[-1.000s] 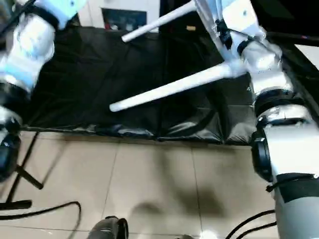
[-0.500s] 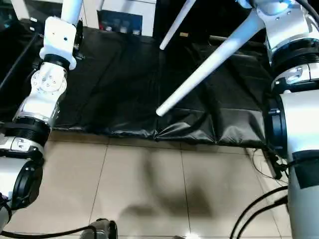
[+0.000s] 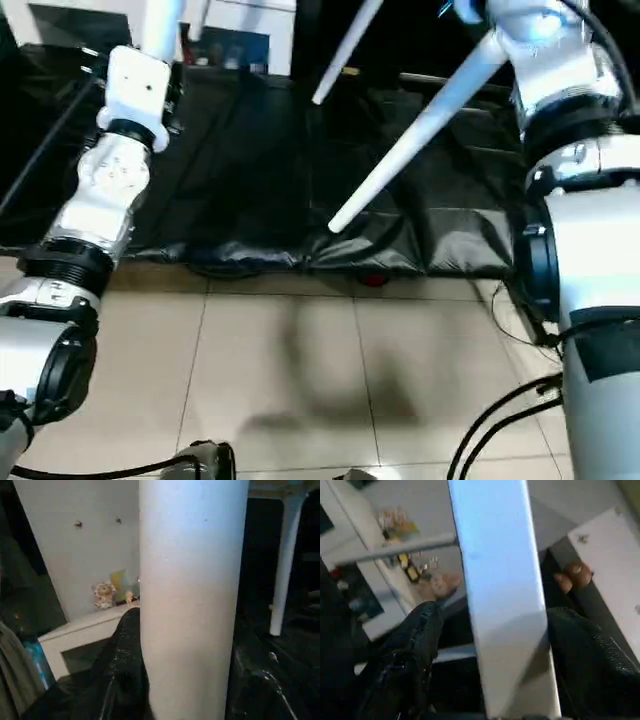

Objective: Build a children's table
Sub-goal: Flip table

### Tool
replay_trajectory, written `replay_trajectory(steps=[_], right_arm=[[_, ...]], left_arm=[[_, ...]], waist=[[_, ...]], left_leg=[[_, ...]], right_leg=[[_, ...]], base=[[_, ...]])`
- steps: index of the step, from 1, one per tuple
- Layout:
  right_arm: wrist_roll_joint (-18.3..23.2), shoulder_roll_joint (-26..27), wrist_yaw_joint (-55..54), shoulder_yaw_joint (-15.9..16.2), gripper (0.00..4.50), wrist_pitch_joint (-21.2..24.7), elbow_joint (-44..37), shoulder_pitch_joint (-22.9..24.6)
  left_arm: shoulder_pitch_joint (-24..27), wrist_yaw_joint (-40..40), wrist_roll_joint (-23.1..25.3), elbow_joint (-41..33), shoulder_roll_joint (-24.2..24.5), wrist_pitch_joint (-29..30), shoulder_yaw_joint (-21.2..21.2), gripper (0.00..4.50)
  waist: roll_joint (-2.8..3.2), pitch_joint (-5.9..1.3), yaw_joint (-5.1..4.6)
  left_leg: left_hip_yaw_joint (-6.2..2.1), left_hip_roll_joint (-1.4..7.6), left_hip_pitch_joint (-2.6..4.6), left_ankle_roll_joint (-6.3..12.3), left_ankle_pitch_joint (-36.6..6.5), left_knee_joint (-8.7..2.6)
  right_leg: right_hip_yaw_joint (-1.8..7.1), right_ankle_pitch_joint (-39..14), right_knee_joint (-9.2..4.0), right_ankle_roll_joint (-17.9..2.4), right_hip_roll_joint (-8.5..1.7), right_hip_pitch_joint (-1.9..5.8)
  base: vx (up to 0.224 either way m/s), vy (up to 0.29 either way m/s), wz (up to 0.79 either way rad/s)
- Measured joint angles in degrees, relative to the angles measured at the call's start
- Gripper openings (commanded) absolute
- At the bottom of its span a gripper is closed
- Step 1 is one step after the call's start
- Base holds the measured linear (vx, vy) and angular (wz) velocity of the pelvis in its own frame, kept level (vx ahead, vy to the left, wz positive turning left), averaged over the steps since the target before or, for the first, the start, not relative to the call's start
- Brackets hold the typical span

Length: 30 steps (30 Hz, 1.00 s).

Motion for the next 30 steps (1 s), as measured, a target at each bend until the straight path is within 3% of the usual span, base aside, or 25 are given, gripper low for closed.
replay_trajectory(steps=[1,2,3,4,5,6,9,12,15,19,22,27,30], right_arm=[[0.02,-0.10,-0.30,-0.17,3.54,-0.65,-0.06,0.00],[0.06,0.12,-0.76,-0.28,3.54,-1.38,-0.14,0.15],[-0.08,0.63,-1.06,-0.19,3.54,-2.04,-0.19,0.16],[-0.17,0.44,-1.50,-0.05,3.54,-3.97,-0.53,0.75],[-0.18,0.31,-1.77,-0.09,3.54,-5.28,-0.56,1.66],[-0.14,0.71,-1.93,-0.11,3.54,-6.63,-0.56,2.15],[1.71,1.41,-4.31,-2.22,3.54,-11.09,-2.11,3.63],[4.99,2.36,-6.02,-5.42,3.54,-13.56,-3.67,6.54],[10.32,5.62,-4.04,-8.85,3.54,-13.73,-6.89,12.35],[16.21,10.18,-0.72,-10.93,3.54,-13.07,-10.39,21.25],[20.15,13.55,0.52,-11.75,3.54,-9.90,-14.26,28.64],[22.49,17.32,-0.83,-11.34,3.54,-2.65,-27.14,39.40],[22.48,19.08,-2.76,-10.90,3.54,1.66,-31.63,43.39]], left_arm=[[0.06,-0.03,0.00,-0.10,-0.17,0.13,-0.37,1.59],[0.12,-0.01,-0.05,-0.16,-0.44,0.47,-0.46,1.59],[0.77,0.17,-0.10,-0.25,-0.38,0.62,-0.25,1.59],[0.89,0.44,-0.12,-0.46,-0.32,1.03,-0.12,1.59],[1.06,0.59,-0.11,-0.54,-0.39,1.28,-0.16,1.59],[1.39,0.66,-0.12,-0.54,-0.11,1.55,-0.17,1.59],[1.61,0.71,-0.13,-0.42,0.39,1.94,0.16,1.59],[2.00,0.69,-0.20,-0.38,0.58,2.31,0.15,1.59],[1.98,0.15,-0.53,-0.42,0.89,2.53,0.16,1.59],[1.93,-1.31,-1.86,-0.24,0.82,2.84,0.58,1.59],[1.88,-2.43,-3.90,1.64,0.34,3.18,1.88,1.59],[2.10,-4.30,-6.45,6.10,0.21,3.32,3.88,1.59],[2.51,-5.62,-7.89,8.11,0.06,3.38,4.61,1.59]], waist=[[-0.87,-0.15,0.30],[-1.32,-0.01,0.20],[-1.16,-0.06,1.09],[-0.48,-0.05,0.63],[-0.57,0.15,-0.14],[-0.10,0.31,-0.75],[0.08,0.39,-1.10],[-0.02,0.33,-1.44],[-0.07,0.27,-1.88],[0.25,0.20,-1.95],[0.89,0.26,-1.71],[1.07,0.19,-0.61],[1.07,0.20,-0.27]], left_leg=[[1.83,0.11,0.41,-0.16,0.08,-1.03],[1.50,0.22,0.28,-2.29,-2.47,2.36],[-2.55,-0.23,0.98,-3.06,-4.62,6.50],[-7.73,-1.12,2.50,-3.13,-5.74,8.87],[-7.57,-0.56,2.56,-3.15,-6.05,8.42],[-7.60,-0.07,2.67,-3.17,-6.05,7.72],[-7.33,-0.12,2.71,-3.17,-6.05,6.43],[-6.79,-0.13,3.50,-3.16,-6.04,5.29],[-6.53,-0.19,4.05,-3.15,-6.02,4.46],[-6.37,-0.15,4.19,-3.24,-5.81,4.30],[-6.40,-0.06,4.22,-3.53,-5.63,3.98],[-6.44,0.14,4.77,-3.78,-4.65,2.93],[-6.48,0.20,4.74,-4.31,-4.32,2.39]], right_leg=[[0.91,-0.20,0.45,0.72,-0.06,-0.43],[1.93,0.10,0.05,3.36,-0.86,-1.34],[2.10,1.15,0.03,5.26,-1.19,-1.05],[0.72,2.02,-0.11,5.91,-1.24,-0.59],[0.61,2.00,-1.03,5.57,-0.60,-0.57],[0.99,2.24,-2.53,4.12,1.00,0.03],[0.44,3.83,-4.52,1.64,0.83,0.68],[0.50,4.25,-5.57,1.38,0.51,1.38],[0.23,4.61,-5.91,1.82,0.15,1.62],[-0.01,6.64,-6.02,2.01,-0.08,1.70],[-0.17,7.03,-5.88,2.04,-0.09,1.60],[-0.39,7.73,-5.86,2.53,0.05,1.65],[-0.42,7.72,-5.90,2.64,0.15,1.55]], base=[[-0.005,-0.109,0.34],[-0.005,-0.109,0.34],[0.128,-0.078,-0.09],[0.000,0.000,0.00],[0.000,0.000,0.00],[-0.145,-0.009,0.18],[-0.101,0.033,-0.06],[0.000,0.000,0.00],[0.000,0.000,0.00],[0.000,0.000,0.00],[0.000,0.000,0.00],[0.000,0.000,0.00],[0.000,0.000,0.00]])
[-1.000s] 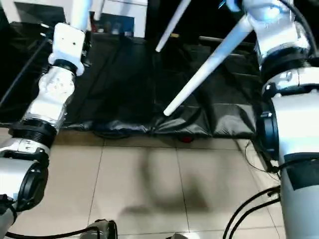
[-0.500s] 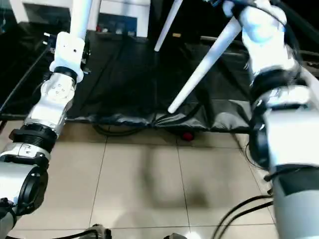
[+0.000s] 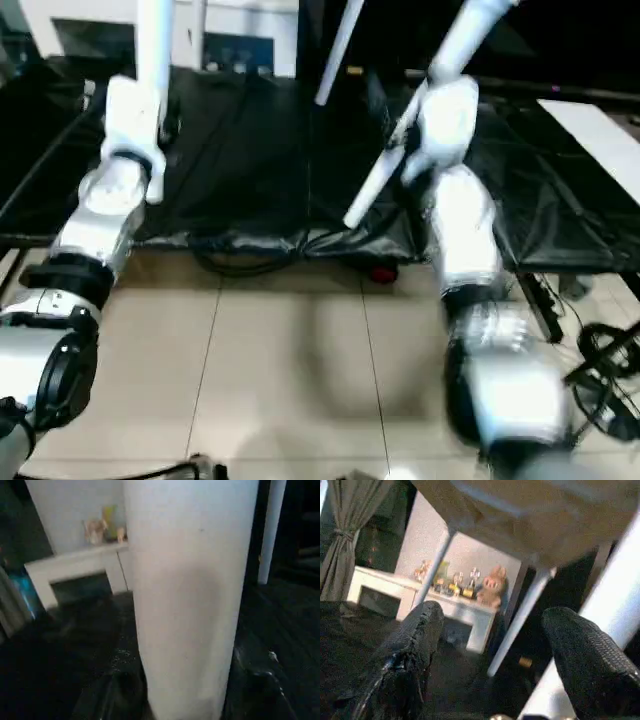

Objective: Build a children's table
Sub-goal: Flip table

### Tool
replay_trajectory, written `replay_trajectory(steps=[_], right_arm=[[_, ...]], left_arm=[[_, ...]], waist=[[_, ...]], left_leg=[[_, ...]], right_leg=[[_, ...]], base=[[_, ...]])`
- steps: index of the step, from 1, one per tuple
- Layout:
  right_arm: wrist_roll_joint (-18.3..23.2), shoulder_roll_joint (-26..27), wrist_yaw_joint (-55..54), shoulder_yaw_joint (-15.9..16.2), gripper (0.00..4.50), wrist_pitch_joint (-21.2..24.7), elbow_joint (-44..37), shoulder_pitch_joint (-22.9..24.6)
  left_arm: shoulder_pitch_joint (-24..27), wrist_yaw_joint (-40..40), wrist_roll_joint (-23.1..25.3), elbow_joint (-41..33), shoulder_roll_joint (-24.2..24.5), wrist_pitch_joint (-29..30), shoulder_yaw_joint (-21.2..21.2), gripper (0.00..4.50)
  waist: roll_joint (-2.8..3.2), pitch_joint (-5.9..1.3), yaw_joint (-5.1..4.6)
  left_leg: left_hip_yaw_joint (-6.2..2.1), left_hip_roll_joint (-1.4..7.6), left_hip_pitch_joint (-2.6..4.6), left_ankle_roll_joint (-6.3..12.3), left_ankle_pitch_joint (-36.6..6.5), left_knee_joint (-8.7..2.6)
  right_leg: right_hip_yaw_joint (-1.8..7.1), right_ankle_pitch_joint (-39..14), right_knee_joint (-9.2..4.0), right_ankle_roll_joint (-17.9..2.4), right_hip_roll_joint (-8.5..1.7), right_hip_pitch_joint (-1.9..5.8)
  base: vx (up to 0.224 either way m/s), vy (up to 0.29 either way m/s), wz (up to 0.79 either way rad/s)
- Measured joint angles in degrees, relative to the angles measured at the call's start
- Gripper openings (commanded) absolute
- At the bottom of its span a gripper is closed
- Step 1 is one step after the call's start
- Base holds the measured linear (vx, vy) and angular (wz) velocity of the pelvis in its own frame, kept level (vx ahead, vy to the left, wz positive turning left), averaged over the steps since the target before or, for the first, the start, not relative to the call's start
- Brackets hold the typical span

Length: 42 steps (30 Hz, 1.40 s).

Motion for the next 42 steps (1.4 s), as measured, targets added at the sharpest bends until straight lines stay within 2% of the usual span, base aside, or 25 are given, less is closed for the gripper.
replay_trajectory(steps=[6,9,17,18,19,21,22,25,27,29,30,35,38,42], right_arm=[[0.09,1.33,-2.77,0.35,3.54,6.50,-8.49,5.93],[1.49,2.33,-2.39,1.19,3.54,12.58,-16.06,9.61],[2.95,2.40,0.40,4.93,3.54,25.65,-26.49,14.57],[2.96,2.46,0.31,4.93,3.54,27.21,-27.63,15.38],[2.97,2.46,0.16,4.93,3.54,28.30,-28.37,15.76],[3.04,2.63,-0.22,4.95,3.54,29.63,-30.21,16.64],[3.09,2.70,-0.29,4.97,3.54,30.31,-30.86,17.04],[3.43,2.90,-0.76,5.44,3.54,32.04,-32.62,17.90],[3.45,3.22,-0.81,6.14,3.54,33.51,-34.72,18.86],[3.44,3.42,-0.81,6.47,3.54,34.90,-35.80,19.35],[3.44,3.43,-0.77,6.60,3.54,35.36,-36.42,19.41],[3.90,3.39,-0.58,6.64,3.54,36.50,-38.93,20.00],[4.34,3.31,-0.05,6.64,3.54,37.61,-40.19,21.35],[5.00,3.33,0.81,6.65,3.54,38.84,-41.64,22.25]], left_arm=[[0.36,-1.51,-1.76,4.22,0.10,-0.36,1.17,1.59],[-0.15,-3.86,-2.67,8.25,0.37,-1.87,1.42,1.59],[-3.04,-5.92,-2.87,12.96,1.41,-2.11,1.61,1.59],[-3.35,-6.06,-2.87,13.54,1.66,-2.11,1.62,2.15],[-3.61,-6.09,-2.61,13.98,1.86,-2.10,1.42,2.29],[-3.91,-6.38,0.14,15.26,2.57,-1.65,-0.55,2.34],[-3.91,-6.70,0.76,15.80,2.51,-1.51,-1.01,2.62],[-3.91,-6.66,1.48,16.95,2.32,-1.17,-1.13,2.77],[-3.96,-6.08,1.65,17.40,2.27,-1.20,-1.10,2.82],[-4.13,-6.08,1.63,17.46,2.16,-1.26,-1.04,3.22],[-4.19,-6.06,1.53,17.46,1.74,-1.46,-0.96,3.21],[-4.23,-4.78,1.02,17.48,0.79,-2.69,0.05,3.50],[-3.99,-3.61,0.23,16.32,0.78,-6.75,0.75,3.50],[0.27,-4.87,-2.13,11.31,0.45,-12.60,2.07,3.50]], waist=[[0.04,0.03,0.43],[0.05,0.04,0.39],[0.38,0.25,0.05],[0.39,0.26,-0.12],[0.45,0.29,-0.22],[0.86,0.50,-0.61],[1.07,0.60,-0.75],[1.67,0.95,-1.26],[1.83,1.05,-1.83],[1.97,1.12,-2.01],[2.09,1.18,-2.08],[2.11,1.17,-2.34],[2.12,1.15,-2.34],[2.03,1.07,-2.39]], left_leg=[[-0.07,0.61,-0.06,-0.17,0.89,-0.36],[-0.06,0.59,-0.01,-0.17,0.89,-0.75],[-0.02,0.59,0.04,-0.19,0.90,-0.77],[-0.01,0.59,0.04,-0.22,0.91,-0.77],[-0.01,0.59,0.04,-0.27,0.94,-0.77],[0.10,0.57,0.04,-0.29,0.95,-0.78],[0.16,0.57,0.05,-0.29,0.95,-0.80],[0.27,0.59,0.03,-0.29,0.96,-0.85],[0.31,0.60,0.03,-0.29,0.97,-0.94],[0.31,0.62,0.03,-0.29,0.97,-0.97],[0.36,0.62,0.03,-0.29,0.97,-0.97],[0.42,0.63,0.04,-0.29,0.97,-0.98],[0.44,0.63,0.06,-0.28,0.97,-0.98],[0.55,0.63,0.14,-0.27,0.98,-1.01]], right_leg=[[0.13,-0.01,-0.34,0.56,0.66,0.14],[0.18,-0.01,-0.73,0.55,0.75,0.29],[0.32,-0.33,-0.78,1.07,0.74,0.58],[0.35,-0.40,-0.78,1.18,0.74,0.60],[0.35,-0.43,-0.78,1.22,0.74,0.59],[0.46,-0.49,-0.81,1.32,0.73,0.55],[0.52,-0.53,-0.81,1.39,0.73,0.53],[0.58,-0.60,-0.81,1.50,0.73,0.44],[0.59,-0.70,-0.81,1.64,0.73,0.40],[0.58,-0.75,-0.81,1.67,0.75,0.39],[0.60,-0.76,-0.82,1.66,0.73,0.38],[0.65,-0.77,-0.85,1.66,0.74,0.37],[0.69,-0.78,-0.86,1.66,0.74,0.37],[0.78,-0.78,-0.86,1.66,0.74,0.38]], base=[[0.000,0.000,0.00],[0.000,0.000,0.00],[0.000,0.000,0.00],[0.000,0.000,0.00],[0.000,0.000,0.00],[0.000,0.000,0.00],[0.000,0.000,0.00],[0.000,0.000,0.00],[0.000,0.000,0.00],[0.000,0.000,0.00],[0.000,0.000,0.00],[0.000,0.000,0.00],[0.000,0.000,0.00],[0.000,0.000,0.00]])
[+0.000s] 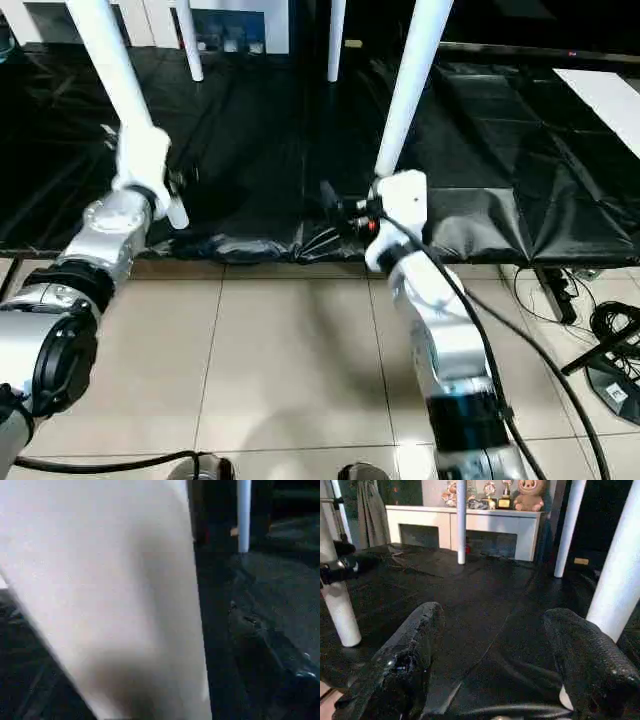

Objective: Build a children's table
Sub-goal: Flip table

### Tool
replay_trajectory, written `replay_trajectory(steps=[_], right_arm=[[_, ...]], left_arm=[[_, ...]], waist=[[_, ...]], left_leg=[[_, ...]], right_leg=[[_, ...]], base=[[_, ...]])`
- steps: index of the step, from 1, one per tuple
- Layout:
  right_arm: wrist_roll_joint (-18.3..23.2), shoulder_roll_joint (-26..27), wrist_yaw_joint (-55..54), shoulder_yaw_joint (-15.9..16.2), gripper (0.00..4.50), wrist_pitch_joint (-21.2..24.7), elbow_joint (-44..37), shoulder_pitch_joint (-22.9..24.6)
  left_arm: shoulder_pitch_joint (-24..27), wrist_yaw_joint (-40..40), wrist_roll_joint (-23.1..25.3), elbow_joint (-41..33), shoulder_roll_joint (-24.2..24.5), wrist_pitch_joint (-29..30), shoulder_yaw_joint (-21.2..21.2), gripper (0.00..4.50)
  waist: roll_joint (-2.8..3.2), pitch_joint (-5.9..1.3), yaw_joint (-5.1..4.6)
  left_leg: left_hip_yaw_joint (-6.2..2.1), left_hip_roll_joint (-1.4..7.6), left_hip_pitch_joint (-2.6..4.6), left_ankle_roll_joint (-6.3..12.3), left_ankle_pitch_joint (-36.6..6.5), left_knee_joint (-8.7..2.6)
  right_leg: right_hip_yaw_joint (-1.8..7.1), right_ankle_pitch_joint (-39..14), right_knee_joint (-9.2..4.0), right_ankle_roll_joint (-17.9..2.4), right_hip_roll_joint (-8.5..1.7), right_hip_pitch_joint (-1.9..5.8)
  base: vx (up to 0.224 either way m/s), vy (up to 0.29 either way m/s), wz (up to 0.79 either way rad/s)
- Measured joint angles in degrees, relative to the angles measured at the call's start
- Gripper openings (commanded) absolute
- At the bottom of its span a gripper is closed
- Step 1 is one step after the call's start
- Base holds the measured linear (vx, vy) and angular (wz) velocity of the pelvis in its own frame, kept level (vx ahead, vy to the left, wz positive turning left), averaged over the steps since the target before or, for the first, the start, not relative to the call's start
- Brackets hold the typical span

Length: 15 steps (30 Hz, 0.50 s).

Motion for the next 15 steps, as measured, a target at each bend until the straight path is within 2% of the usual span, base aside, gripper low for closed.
replay_trajectory(steps=[4,10,15], right_arm=[[0.07,0.13,0.48,0.55,3.54,0.70,-0.88,1.78],[0.56,0.58,1.16,1.48,3.54,1.27,-2.08,4.76],[1.17,0.66,2.14,1.83,3.54,1.28,-2.87,6.80]], left_arm=[[5.06,-1.73,-0.73,-3.44,-0.55,-1.06,-0.08,3.50],[20.97,-3.64,-4.02,-19.08,-1.11,-1.77,0.55,3.50],[29.10,-5.39,-6.76,-32.83,-1.31,-0.90,1.30,3.50]], waist=[[-0.03,-0.08,0.15],[-0.05,-0.15,0.17],[0.06,-0.35,0.65]], left_leg=[[0.03,0.01,0.00,0.00,0.00,-0.01],[0.10,0.05,0.04,0.00,0.00,-0.01],[0.12,0.06,0.06,-0.01,-0.01,-0.05]], right_leg=[[0.01,-0.01,0.01,0.01,0.01,-0.02],[0.12,-0.02,0.05,0.02,0.03,-0.07],[0.15,-0.04,0.11,0.06,0.02,-0.08]], base=[[0.000,0.000,0.00],[0.000,0.000,0.00],[0.000,0.000,0.00]])
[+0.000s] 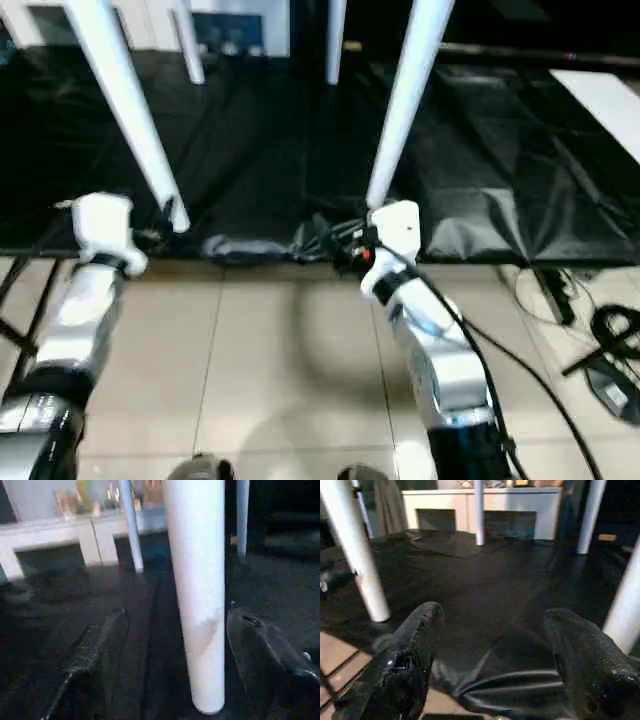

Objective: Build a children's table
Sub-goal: Flip table

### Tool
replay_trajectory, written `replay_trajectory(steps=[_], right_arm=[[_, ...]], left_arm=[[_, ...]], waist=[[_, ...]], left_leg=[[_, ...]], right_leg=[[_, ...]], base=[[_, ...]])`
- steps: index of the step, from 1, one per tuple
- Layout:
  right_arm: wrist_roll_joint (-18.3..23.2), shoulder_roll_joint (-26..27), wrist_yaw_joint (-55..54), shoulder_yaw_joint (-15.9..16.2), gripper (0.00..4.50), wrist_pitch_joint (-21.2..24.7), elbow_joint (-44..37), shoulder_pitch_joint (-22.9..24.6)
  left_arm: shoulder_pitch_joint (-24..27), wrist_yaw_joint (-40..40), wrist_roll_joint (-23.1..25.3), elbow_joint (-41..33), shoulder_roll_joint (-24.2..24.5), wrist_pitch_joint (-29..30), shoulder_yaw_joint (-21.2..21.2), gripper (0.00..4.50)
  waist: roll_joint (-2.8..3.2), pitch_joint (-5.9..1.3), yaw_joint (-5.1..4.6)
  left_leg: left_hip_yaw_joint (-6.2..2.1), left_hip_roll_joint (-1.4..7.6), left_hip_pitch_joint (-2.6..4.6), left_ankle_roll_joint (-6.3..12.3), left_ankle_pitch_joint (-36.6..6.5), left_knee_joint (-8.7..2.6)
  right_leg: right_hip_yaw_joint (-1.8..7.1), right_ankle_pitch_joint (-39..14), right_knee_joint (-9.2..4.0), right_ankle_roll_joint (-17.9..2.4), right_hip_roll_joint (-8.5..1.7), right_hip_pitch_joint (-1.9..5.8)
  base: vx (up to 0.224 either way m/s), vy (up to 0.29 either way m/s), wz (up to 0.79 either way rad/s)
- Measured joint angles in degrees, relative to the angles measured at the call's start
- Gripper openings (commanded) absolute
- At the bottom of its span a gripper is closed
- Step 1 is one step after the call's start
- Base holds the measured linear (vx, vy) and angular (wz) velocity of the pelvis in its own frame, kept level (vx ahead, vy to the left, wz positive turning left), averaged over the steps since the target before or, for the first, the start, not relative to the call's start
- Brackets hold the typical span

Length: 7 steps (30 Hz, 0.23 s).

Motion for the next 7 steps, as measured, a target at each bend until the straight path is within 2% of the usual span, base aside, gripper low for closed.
replay_trajectory(steps=[1,3,6,7], right_arm=[[0.00,-0.05,0.08,0.14,3.54,0.03,-0.97,1.05],[0.00,-0.09,0.14,0.42,3.54,0.19,-1.65,2.15],[-0.01,-0.80,0.03,0.86,3.54,2.02,-4.33,5.23],[0.00,-1.00,-0.05,0.78,3.54,2.25,-4.66,5.87]], left_arm=[[2.48,-0.23,-1.04,-5.09,-0.64,2.95,0.12,3.50],[5.45,0.16,-1.79,-10.14,-1.69,6.86,0.06,3.50],[13.58,3.06,-1.42,-23.10,-3.33,14.13,-1.11,3.50],[14.82,3.53,-1.03,-25.22,-3.43,15.33,-1.48,3.50]], waist=[[0.09,-0.17,0.01],[0.16,-0.28,-0.09],[0.05,-0.39,-0.36],[0.04,-0.40,-0.36]], left_leg=[[0.04,-0.01,0.01,0.00,0.00,-0.01],[0.09,-0.05,0.07,0.00,0.00,0.00],[0.09,-0.02,0.08,-0.01,-0.01,-0.04],[0.08,-0.01,0.08,-0.01,-0.01,-0.05]], right_leg=[[0.06,-0.02,-0.01,0.03,0.00,0.00],[0.21,-0.06,0.03,0.10,0.01,-0.01],[0.30,-0.11,0.01,0.19,0.11,-0.03],[0.31,-0.15,0.02,0.26,0.12,-0.04]], base=[[0.000,0.000,0.00],[0.000,0.000,0.00],[0.000,0.000,0.00],[0.000,0.000,0.00]])
